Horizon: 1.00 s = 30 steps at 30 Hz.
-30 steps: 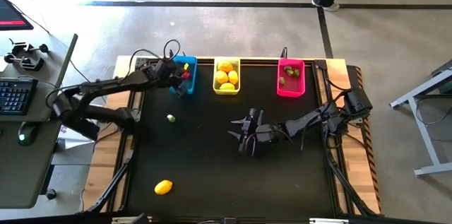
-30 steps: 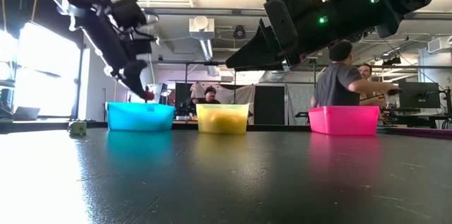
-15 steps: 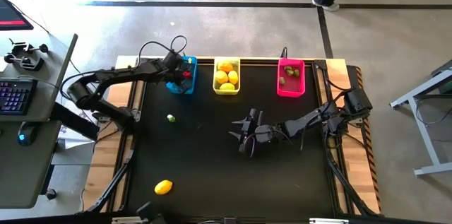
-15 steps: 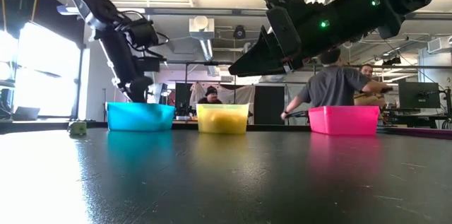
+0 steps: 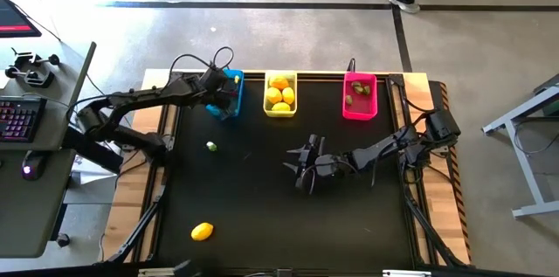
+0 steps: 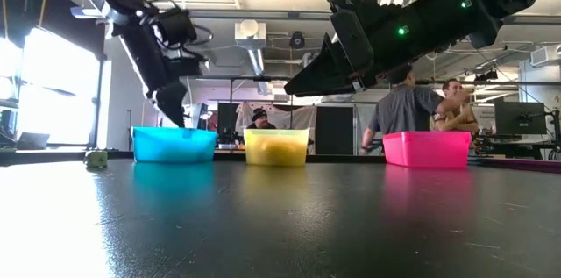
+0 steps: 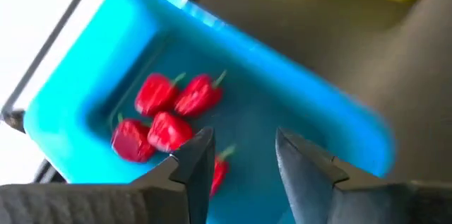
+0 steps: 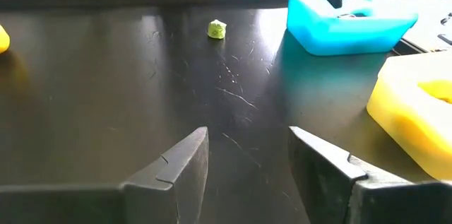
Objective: Sort produce into baskets
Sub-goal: Put the green bell pepper into the pink bin
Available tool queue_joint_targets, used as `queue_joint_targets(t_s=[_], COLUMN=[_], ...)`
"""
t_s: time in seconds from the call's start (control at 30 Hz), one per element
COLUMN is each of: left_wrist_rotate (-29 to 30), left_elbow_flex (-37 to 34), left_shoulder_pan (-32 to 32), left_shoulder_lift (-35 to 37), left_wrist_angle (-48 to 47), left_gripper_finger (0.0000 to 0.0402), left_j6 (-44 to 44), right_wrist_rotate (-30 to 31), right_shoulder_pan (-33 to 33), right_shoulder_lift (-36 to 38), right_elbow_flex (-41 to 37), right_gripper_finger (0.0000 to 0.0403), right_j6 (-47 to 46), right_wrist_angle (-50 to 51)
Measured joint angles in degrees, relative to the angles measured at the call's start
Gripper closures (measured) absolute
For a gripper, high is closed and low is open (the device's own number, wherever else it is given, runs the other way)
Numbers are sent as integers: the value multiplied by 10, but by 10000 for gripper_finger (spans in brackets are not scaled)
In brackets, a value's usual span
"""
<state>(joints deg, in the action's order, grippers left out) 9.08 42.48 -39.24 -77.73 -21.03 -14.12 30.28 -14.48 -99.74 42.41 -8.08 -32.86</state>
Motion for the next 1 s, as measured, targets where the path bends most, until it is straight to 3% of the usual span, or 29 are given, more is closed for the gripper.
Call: queue_joint_targets(t_s=[0.27, 0.53, 0.77, 1.0], left_wrist_rotate=[-8, -22, 19, 22], left_elbow_flex=[-24, -24, -3, 5], left_shoulder_pan=[109, 302, 400, 421], left_shoulder_lift=[77, 125, 82, -3], left_wrist_angle=[-13, -132, -299, -331], left_gripper_finger=[256, 256, 256, 257], left_j6=[17, 62, 74, -4], right_wrist_rotate=[0, 0, 0, 0], right_shoulder_pan=[0, 0, 0, 1], right_shoulder_lift=[0, 0, 0, 0], right_elbow_flex=[0, 0, 0, 0], right_gripper_finger=[214, 178, 171, 171], right_j6=[0, 5, 6, 6], right_wrist_angle=[1, 5, 6, 10])
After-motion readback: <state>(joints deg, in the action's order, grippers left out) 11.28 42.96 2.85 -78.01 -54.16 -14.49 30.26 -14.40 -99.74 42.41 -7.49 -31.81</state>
